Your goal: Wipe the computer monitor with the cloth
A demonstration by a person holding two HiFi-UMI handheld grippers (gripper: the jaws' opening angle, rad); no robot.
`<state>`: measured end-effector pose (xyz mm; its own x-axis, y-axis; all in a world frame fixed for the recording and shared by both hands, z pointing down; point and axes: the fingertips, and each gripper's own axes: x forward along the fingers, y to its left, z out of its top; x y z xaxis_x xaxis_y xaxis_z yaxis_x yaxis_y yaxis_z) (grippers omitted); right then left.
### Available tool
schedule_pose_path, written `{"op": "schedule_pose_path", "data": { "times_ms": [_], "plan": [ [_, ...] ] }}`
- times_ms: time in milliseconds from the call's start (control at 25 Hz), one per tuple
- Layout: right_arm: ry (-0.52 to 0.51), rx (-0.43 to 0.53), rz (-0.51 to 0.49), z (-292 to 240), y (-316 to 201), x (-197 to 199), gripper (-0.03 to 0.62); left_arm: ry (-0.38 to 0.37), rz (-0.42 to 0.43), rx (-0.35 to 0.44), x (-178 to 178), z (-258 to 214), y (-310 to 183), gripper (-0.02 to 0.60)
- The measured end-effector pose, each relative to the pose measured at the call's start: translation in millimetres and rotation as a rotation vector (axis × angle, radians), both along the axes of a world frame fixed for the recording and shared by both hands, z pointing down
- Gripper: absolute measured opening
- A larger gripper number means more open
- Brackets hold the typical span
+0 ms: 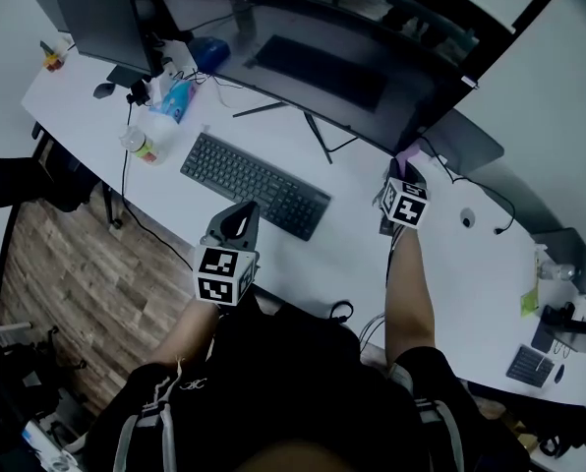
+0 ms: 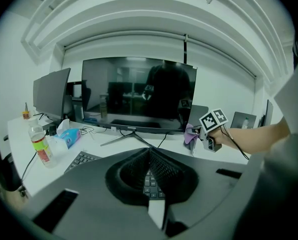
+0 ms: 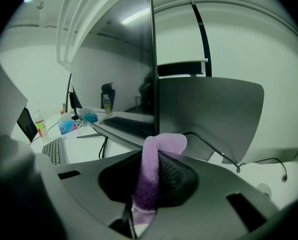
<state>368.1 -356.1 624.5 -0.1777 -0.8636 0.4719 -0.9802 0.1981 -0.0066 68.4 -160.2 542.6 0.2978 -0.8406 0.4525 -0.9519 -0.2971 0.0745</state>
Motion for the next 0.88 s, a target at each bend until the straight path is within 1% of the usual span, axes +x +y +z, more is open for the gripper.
{"op": "schedule_pose_path", "data": {
  "times_ms": [200,320,480,600,720,880],
  "plan": [
    [-0.009,-0.028,0.027,15.6,-3.4,-1.8,0.078,-0.007,0.01,-0.021,-7.2,6.7,-2.7,0.014],
    [-0.014,-0.045,0.043,23.7,-4.2,-2.1,0.078,-0.01,0.024,-0.017,-9.1,6.4,-9.5,0.014],
    [-0.026,-0.085,0.058,37.8,-3.0,-5.5,0.078,-0.015,0.059,-0.014,-8.9,7.0,-18.2,0.014],
    [-0.045,-0.095,0.081,41.7,-3.1,-9.4,0.078,-0.011,0.086,-0.009,-10.9,5.1,-25.9,0.014],
    [-0.052,-0.096,0.071,39.8,-4.8,-23.3,0.078,-0.017,0.106,-0.004,-19.3,4.1,-34.8,0.014],
    [-0.006,-0.078,0.041,36.4,-11.0,-52.9,0.078,-0.015,0.119,-0.008,-37.4,3.2,-46.9,0.014]
  ]
}}
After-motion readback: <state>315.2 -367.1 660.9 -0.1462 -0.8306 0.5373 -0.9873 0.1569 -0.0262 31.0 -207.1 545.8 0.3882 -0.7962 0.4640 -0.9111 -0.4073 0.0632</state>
